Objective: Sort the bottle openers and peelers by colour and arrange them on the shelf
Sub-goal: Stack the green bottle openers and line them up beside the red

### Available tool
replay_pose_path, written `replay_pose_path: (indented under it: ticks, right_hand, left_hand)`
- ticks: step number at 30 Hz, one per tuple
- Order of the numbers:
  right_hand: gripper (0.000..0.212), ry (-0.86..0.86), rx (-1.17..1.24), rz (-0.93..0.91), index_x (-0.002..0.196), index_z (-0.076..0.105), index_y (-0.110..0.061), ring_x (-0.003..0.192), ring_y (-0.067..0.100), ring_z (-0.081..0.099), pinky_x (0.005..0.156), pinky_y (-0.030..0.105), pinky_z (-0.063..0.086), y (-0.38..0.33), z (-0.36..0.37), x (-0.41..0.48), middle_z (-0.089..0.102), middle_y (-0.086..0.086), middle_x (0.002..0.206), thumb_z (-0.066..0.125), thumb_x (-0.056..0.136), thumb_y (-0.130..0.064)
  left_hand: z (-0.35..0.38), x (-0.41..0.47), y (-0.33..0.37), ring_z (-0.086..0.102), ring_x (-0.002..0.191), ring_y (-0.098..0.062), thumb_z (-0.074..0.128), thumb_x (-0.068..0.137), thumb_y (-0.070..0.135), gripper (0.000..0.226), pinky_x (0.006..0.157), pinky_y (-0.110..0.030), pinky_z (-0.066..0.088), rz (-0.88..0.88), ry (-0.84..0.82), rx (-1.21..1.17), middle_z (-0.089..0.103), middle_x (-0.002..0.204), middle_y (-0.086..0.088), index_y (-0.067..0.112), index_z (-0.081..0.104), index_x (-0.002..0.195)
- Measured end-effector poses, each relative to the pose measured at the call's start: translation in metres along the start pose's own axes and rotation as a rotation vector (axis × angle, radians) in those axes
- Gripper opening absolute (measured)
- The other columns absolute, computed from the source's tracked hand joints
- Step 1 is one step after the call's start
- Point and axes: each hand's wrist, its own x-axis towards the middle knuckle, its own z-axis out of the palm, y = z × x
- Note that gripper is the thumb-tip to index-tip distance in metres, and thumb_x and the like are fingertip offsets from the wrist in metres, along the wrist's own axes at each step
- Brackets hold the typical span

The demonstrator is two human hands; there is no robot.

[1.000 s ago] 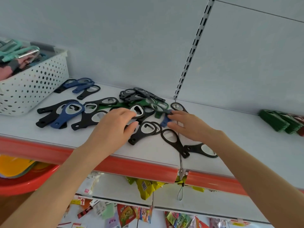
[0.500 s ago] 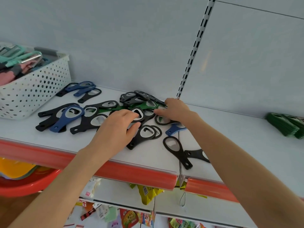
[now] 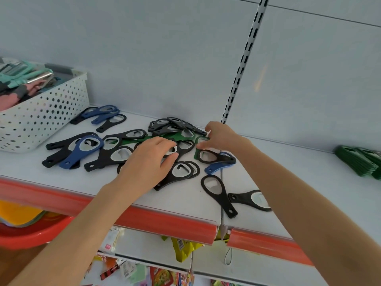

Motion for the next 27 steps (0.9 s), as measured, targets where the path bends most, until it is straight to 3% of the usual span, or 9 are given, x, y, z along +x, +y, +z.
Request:
replay_pose_path:
  ticks: [3,8,10,12,15,18,21,23,27]
  right_hand:
    - [0.065,0.006,0.079,0.019,0.125,0.047,-0.005,0.112,0.023,0.05,0.088,0.029,0.04,0.001,-0.001,-0.006,0.052,0.008,0.123,0.073,0.075,-0.038]
    - [0.018,0.103,0.641,-0.063,0.099,0.063,0.001,0.057,0.008,0.056,0.053,0.016,0.048,-0.002,-0.03,-0.028,0.062,0.004,0.072,0.065,0.083,-0.006]
    - [0.005,0.091,0.811,-0.155,0.086,0.064,-0.008,0.057,0.008,0.06,0.054,0.015,0.052,-0.012,-0.041,-0.038,0.062,0.002,0.067,0.064,0.083,-0.003]
    - [0.009,0.038,0.897,-0.233,0.082,0.062,-0.012,0.058,0.005,0.063,0.06,0.017,0.055,-0.028,-0.043,-0.045,0.064,0.0,0.067,0.065,0.083,-0.004]
    - [0.003,-0.034,0.917,-0.298,0.085,0.062,-0.011,0.064,0.007,0.063,0.065,0.021,0.055,-0.047,-0.035,-0.044,0.065,0.002,0.073,0.063,0.085,-0.008]
    - [0.01,0.089,0.625,-0.303,0.091,0.066,-0.006,0.065,0.007,0.057,0.064,0.023,0.049,-0.045,-0.02,-0.026,0.064,0.004,0.078,0.061,0.088,-0.014]
    - [0.025,0.077,0.209,-0.294,0.108,0.065,-0.01,0.095,0.016,0.059,0.079,0.021,0.04,-0.042,0.002,-0.006,0.066,0.006,0.106,0.056,0.091,-0.025]
    - [0.035,0.068,0.084,-0.267,0.119,0.06,-0.014,0.109,0.023,0.055,0.086,0.025,0.039,-0.046,0.015,0.004,0.062,0.006,0.118,0.05,0.093,-0.036]
    - [0.049,0.087,-0.081,-0.207,0.126,0.052,-0.013,0.117,0.03,0.05,0.097,0.037,0.041,-0.054,0.024,0.018,0.056,0.01,0.128,0.042,0.092,-0.048]
  left_hand:
    - [0.0,0.002,0.002,0.054,0.107,-0.023,0.055,0.09,0.021,0.032,0.087,-0.027,0.039,-0.012,0.013,-0.021,0.061,0.11,-0.006,0.008,0.059,0.12]
    - [-0.004,0.008,0.007,0.056,0.109,-0.02,0.056,0.089,0.024,0.04,0.089,-0.022,0.036,-0.092,0.059,-0.13,0.062,0.116,-0.008,0.007,0.054,0.125]
    - [-0.008,0.014,0.014,0.057,0.108,-0.015,0.059,0.087,0.028,0.044,0.09,-0.021,0.039,-0.178,0.067,-0.277,0.062,0.116,-0.004,0.01,0.052,0.126]
    - [-0.014,0.019,0.023,0.063,0.099,-0.01,0.061,0.085,0.027,0.038,0.089,-0.024,0.047,-0.254,0.0,-0.488,0.065,0.11,0.002,0.016,0.055,0.121]
    - [-0.021,0.019,0.028,0.07,0.081,-0.014,0.053,0.09,0.008,0.018,0.071,-0.025,0.057,-0.325,-0.083,-0.855,0.069,0.099,-0.003,0.019,0.057,0.105]
    - [-0.028,0.008,0.018,0.071,0.072,-0.016,0.049,0.091,-0.001,0.022,0.058,-0.022,0.056,-0.459,0.018,-0.94,0.068,0.094,-0.009,0.016,0.055,0.103]
    - [-0.034,-0.003,0.005,0.071,0.07,-0.016,0.046,0.091,-0.004,0.028,0.058,-0.025,0.057,-0.555,0.101,-0.975,0.066,0.094,-0.012,0.016,0.051,0.109]
    - [-0.036,-0.007,-0.001,0.07,0.07,-0.015,0.045,0.091,-0.005,0.034,0.058,-0.026,0.058,-0.577,0.146,-0.964,0.066,0.093,-0.011,0.018,0.047,0.117]
    - [-0.038,-0.009,-0.007,0.07,0.069,-0.013,0.046,0.092,-0.003,0.035,0.058,-0.024,0.057,-0.599,0.22,-0.982,0.066,0.091,-0.009,0.023,0.048,0.115]
